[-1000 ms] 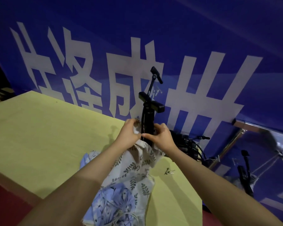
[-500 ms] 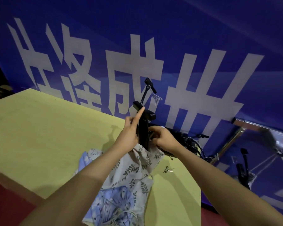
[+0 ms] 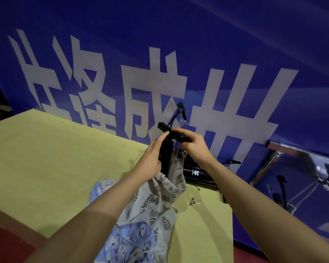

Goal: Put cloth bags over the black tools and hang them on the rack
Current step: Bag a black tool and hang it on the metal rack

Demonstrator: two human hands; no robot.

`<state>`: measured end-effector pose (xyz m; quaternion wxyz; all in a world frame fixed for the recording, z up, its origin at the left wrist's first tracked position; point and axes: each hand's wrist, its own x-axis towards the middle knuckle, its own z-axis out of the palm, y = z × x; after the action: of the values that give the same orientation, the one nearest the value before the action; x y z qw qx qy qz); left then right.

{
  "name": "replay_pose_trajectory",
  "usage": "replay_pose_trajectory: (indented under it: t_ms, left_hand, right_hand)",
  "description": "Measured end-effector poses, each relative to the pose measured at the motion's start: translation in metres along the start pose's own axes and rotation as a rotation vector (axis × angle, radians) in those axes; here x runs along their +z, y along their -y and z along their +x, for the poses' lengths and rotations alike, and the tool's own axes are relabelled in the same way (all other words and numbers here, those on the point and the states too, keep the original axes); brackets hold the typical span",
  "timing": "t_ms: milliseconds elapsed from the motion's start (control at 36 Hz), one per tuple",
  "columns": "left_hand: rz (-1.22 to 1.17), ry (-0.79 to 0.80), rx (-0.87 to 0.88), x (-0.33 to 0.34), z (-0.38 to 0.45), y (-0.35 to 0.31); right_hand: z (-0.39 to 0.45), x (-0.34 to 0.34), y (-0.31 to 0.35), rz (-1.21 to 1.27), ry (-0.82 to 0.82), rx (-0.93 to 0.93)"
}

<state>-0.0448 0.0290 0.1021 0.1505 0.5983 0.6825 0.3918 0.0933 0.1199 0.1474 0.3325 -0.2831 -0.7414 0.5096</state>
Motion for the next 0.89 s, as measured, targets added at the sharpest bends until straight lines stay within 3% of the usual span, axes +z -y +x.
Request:
replay_pose_trajectory:
  t_ms: [333, 667, 778, 889]
  left_hand:
    - [0.123, -0.021, -0.007, -0.024, 0.029, -0.022]
    - [0.197, 0.06, -0.005, -0.02, 0.034, -0.017]
    - [0.137, 0.13, 0.02, -0.021, 0.029, -0.021]
    - [0.178, 0.158, 0.049, -0.022, 0.026, -0.026]
  right_hand:
    - [0.013, -0.01, 0.02, -0.344, 0.12, -0.174]
    - [0.02, -0.013, 0.045, -0.308, -0.342, -0.266]
    - [0.022, -0.009, 0.054, -0.12, -0.346, -0.108]
    - [0.024, -0.007, 0.067, -0.17, -0.364, -0.142]
